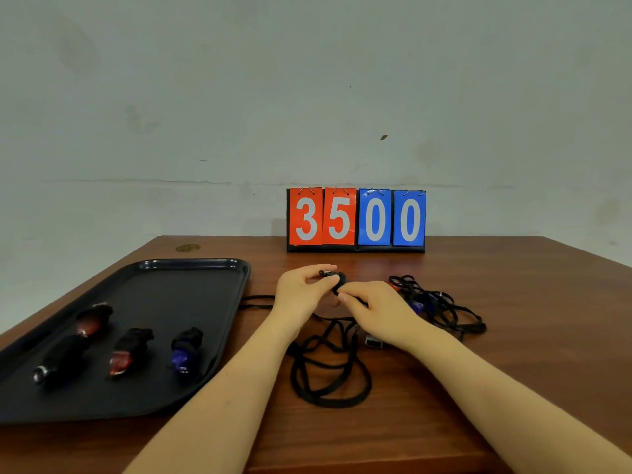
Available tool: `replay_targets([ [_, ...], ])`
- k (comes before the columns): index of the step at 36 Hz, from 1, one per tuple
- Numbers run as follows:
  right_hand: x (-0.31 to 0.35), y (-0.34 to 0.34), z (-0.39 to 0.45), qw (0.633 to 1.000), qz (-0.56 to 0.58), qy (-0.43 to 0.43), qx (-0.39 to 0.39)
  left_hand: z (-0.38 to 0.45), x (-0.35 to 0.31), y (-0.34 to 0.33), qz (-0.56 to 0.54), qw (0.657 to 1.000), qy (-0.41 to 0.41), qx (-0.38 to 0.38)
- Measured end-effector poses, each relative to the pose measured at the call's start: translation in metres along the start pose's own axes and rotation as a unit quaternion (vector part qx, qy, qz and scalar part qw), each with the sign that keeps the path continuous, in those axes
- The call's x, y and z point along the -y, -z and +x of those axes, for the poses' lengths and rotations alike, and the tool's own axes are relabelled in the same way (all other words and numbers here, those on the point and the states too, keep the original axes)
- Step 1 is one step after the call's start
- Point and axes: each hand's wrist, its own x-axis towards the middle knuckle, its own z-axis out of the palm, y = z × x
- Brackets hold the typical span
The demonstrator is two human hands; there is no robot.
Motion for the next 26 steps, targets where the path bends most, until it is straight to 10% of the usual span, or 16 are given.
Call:
replay_targets([
  [26,0.003,0.006,-0.001,0.99,0.084,-0.033,-0.106,0.005,0.001,0.011,0.098,0.995,-0.019,0.022],
])
